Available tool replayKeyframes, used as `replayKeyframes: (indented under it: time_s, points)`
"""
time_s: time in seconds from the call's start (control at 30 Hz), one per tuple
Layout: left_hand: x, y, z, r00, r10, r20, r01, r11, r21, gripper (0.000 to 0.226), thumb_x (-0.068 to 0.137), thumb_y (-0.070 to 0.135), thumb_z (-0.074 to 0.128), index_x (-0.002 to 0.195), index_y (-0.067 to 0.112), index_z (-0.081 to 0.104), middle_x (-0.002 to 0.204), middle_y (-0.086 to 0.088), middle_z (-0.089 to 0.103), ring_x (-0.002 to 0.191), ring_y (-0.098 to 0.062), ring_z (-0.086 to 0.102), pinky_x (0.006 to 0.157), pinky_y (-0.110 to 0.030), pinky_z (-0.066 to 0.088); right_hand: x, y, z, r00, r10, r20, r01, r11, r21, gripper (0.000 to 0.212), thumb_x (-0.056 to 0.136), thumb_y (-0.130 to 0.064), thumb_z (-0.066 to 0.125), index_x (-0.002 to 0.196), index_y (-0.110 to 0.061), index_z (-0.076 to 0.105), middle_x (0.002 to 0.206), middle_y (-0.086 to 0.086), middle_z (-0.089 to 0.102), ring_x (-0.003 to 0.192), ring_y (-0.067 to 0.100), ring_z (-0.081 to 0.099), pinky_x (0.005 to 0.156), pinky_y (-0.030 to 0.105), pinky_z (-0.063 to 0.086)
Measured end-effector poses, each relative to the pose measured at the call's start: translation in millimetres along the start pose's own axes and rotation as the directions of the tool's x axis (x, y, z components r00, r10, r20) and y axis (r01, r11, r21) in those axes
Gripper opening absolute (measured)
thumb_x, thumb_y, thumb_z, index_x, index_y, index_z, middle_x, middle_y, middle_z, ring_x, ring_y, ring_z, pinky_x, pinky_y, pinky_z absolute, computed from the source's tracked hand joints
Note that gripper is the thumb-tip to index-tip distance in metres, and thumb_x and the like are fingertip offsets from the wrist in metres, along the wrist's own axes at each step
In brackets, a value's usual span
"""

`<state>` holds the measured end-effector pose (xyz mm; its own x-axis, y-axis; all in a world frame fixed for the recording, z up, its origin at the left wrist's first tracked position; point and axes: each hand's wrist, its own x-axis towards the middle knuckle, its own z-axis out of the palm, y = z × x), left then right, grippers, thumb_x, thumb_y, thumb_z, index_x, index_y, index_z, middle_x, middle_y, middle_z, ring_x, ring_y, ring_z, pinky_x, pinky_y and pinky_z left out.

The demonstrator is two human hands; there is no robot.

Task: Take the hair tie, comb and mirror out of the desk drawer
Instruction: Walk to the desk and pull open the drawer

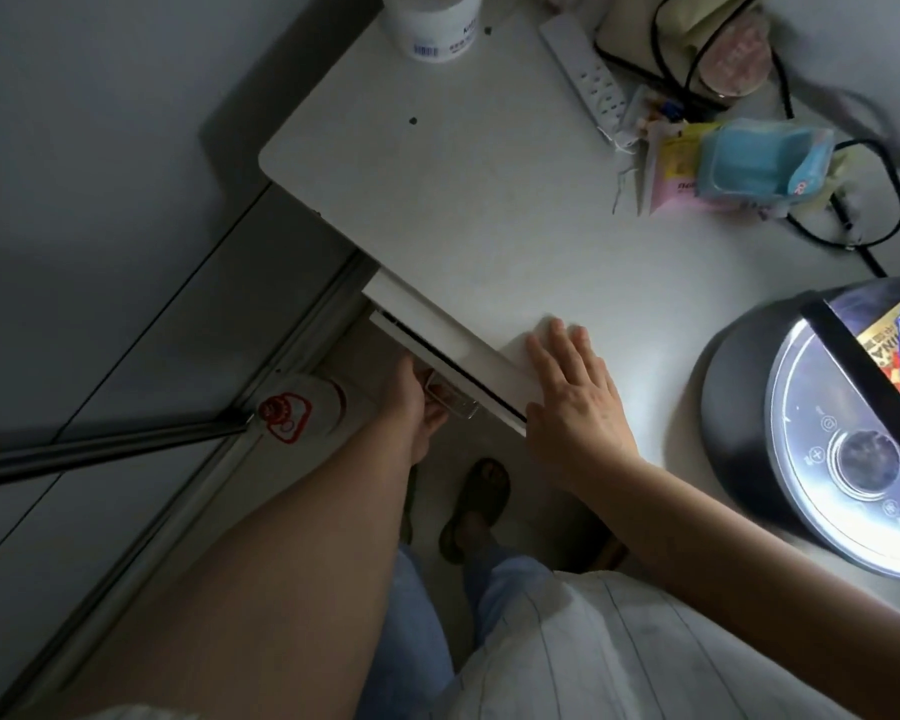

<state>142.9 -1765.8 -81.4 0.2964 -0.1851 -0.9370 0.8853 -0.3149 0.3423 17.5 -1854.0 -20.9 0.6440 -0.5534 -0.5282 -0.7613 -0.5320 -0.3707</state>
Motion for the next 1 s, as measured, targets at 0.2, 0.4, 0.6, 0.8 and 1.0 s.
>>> replayKeyframes:
  time_s: [0.2,0.4,0.6,0.8,1.0]
  points:
    - [-1,-8,-27,0.997,-0.053,0.062,0.052,0.999,0.016,0.059,0.092,0.052,0.036,0.124,0.005,0.053,0.086,-0.006,0.058,0.085,-0.019,0.056,0.094,-0.033,0.043,-1,-12,5,0.998,0.065,-0.021,-0.064,0.997,0.046,0.072,0.090,-0.016,0.044,0.151,-0.023,0.006,0.160,-0.001,-0.012,0.146,0.018,-0.018,0.115,0.031,-0.011]
    - [-7,-2,-66,0.968,-0.190,0.162,0.180,0.981,0.072,0.078,0.088,0.063,0.028,0.140,0.007,0.039,0.142,-0.017,0.045,0.137,-0.030,0.037,0.116,-0.040,0.024,-4,-42,12,0.972,0.229,-0.045,-0.216,0.957,0.193,0.073,0.090,-0.022,0.047,0.152,-0.018,0.008,0.161,-0.001,-0.007,0.147,0.018,-0.013,0.118,0.033,-0.005]
    - [1,3,-107,0.912,-0.340,0.227,0.330,0.940,0.083,0.081,0.087,0.064,0.026,0.143,0.005,0.035,0.148,-0.017,0.039,0.142,-0.032,0.030,0.118,-0.040,0.021,-14,-78,40,0.895,0.429,-0.125,-0.374,0.872,0.316,0.066,0.093,-0.019,0.044,0.151,-0.024,0.013,0.161,-0.006,-0.001,0.147,0.011,-0.006,0.121,0.037,0.009]
    - [-1,0,-120,0.909,-0.348,0.230,0.334,0.937,0.099,0.078,0.088,0.063,0.028,0.133,0.004,0.049,0.109,-0.014,0.061,0.102,-0.027,0.057,0.101,-0.038,0.034,-40,-97,76,0.762,0.629,-0.154,-0.493,0.718,0.491,0.069,0.092,-0.018,0.045,0.151,-0.018,0.010,0.161,-0.002,0.006,0.147,0.011,-0.001,0.121,0.033,0.006]
    - [6,-13,-130,0.916,-0.327,0.230,0.317,0.945,0.081,0.070,0.090,0.059,0.023,0.123,0.005,0.053,0.100,-0.014,0.060,0.091,-0.024,0.056,0.112,-0.038,0.027,-69,-84,115,0.539,0.840,0.068,-0.624,0.344,0.702,0.068,0.092,-0.017,0.049,0.150,-0.015,0.013,0.159,0.005,0.016,0.146,0.022,0.017,0.118,0.044,0.021]
